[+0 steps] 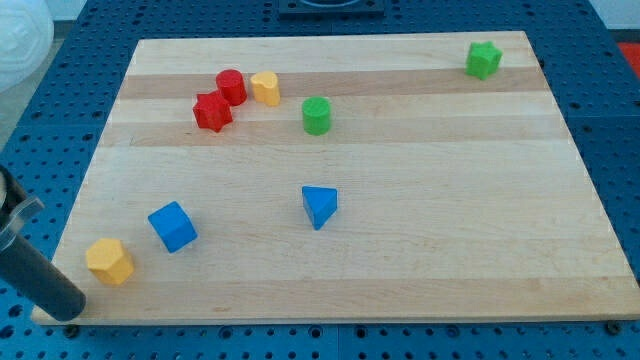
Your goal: Place your arm to the bottom of the yellow hexagon
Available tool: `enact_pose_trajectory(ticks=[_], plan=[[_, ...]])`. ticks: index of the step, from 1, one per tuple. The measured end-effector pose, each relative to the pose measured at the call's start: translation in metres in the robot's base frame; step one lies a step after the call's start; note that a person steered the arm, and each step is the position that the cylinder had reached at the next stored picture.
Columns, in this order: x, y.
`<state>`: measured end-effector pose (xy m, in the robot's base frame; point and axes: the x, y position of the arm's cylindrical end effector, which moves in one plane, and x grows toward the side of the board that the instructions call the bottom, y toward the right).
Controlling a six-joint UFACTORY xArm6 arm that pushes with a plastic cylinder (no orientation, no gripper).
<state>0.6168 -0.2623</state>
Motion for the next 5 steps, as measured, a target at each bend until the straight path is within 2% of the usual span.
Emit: enact_pose_trajectory(ticks=[1,2,3,4,5], plan=[[-0.039,0.011],[-0.123,0.049],[-0.175,0.067],[-0.175,0.053],[-0.165,-0.001]])
